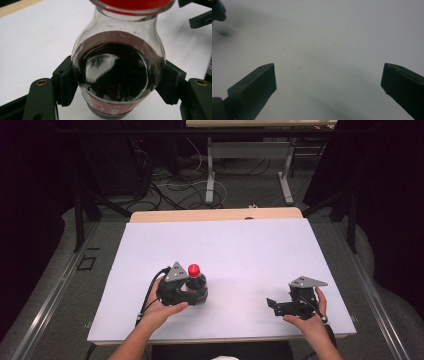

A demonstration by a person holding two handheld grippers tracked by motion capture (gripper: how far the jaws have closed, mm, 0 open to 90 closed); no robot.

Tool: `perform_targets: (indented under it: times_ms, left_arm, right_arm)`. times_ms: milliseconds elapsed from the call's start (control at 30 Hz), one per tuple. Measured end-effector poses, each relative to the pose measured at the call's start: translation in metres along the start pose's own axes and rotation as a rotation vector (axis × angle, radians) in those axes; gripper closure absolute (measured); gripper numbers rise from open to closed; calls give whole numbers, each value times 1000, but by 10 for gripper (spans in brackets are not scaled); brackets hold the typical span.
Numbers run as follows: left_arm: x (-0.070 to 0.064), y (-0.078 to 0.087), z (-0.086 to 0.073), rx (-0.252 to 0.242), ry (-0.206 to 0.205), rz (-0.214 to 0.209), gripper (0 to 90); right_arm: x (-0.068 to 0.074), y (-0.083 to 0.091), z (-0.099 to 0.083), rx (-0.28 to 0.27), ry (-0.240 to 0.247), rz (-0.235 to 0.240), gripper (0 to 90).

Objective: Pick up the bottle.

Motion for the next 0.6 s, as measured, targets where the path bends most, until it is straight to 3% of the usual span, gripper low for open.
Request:
perform_targets:
  times_ms: [233,267,400,600]
  left_arm:
    - [-15,-11,-1,19,-28,-37,299]
    - [-18,-12,-1,33,-27,-59,298]
    - [-22,-13,0,32,-33,-64,299]
    - [-26,-15,0,21,-44,-67,298]
  right_arm:
    - [29,8,30,17,140,88,39]
    - [33,9,35,32,159,109,47]
    - [50,18,57,39,236,166,72]
    - [67,27,81,25,292,225,127]
Point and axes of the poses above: each handheld gripper's, and its own axes: y roughly backward along the jaws, z roughly out of its top, x roughly to its left, the point moved 1 cm from there along -y, roughly forward along the jaws, and after that the axes turned 3 degrees about x, right-handed, at the moved point
